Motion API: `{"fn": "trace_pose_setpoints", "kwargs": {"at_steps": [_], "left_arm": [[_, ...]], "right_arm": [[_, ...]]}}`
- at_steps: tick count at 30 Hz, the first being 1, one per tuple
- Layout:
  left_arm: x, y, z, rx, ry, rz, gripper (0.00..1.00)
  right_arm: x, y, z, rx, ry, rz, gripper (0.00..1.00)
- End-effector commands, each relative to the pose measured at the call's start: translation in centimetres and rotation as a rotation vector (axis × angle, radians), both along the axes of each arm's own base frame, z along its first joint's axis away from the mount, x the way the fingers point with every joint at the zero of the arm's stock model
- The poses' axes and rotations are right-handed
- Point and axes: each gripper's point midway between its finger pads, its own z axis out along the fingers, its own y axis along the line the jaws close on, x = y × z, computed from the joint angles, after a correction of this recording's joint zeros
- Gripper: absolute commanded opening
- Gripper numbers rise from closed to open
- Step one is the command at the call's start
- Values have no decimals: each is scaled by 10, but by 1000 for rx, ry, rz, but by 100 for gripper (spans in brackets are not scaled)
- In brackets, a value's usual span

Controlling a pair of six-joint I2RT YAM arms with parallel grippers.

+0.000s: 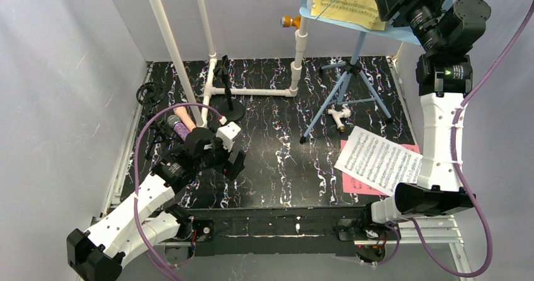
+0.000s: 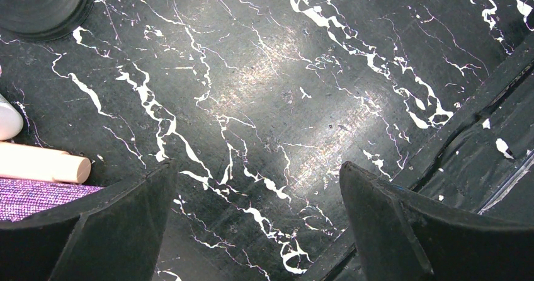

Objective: Pack up the instrument practice props
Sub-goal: Pick up the sheet music from the music stand.

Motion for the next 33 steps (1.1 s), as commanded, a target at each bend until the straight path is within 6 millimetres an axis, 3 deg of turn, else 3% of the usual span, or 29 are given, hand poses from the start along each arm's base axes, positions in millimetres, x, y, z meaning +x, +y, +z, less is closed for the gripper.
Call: {"fn": "trace_pose_setpoints", "kwargs": {"at_steps": [1,10,16,26,28,33], "left_arm": [[-1,2,4,-2,-9,-3,100],[-1,2,4,-3,-11,-2,100],[-1,2,5,-3,-11,-2,100],[0,3,4,2,-11,0,100],[-1,3,3,2,-9,-1,100],[-1,3,4,1,-11,-2,100]], "right_arm": [[-9,13,19,9,-76,84,54],[-11,19,21,14,-86,123,29],[1,7,16,25,-64,49,35],[24,1,7,9,-54,14,34],[23,2,8,4,-61,25,30],[18,6,17,-16,-96,42,9]]}}
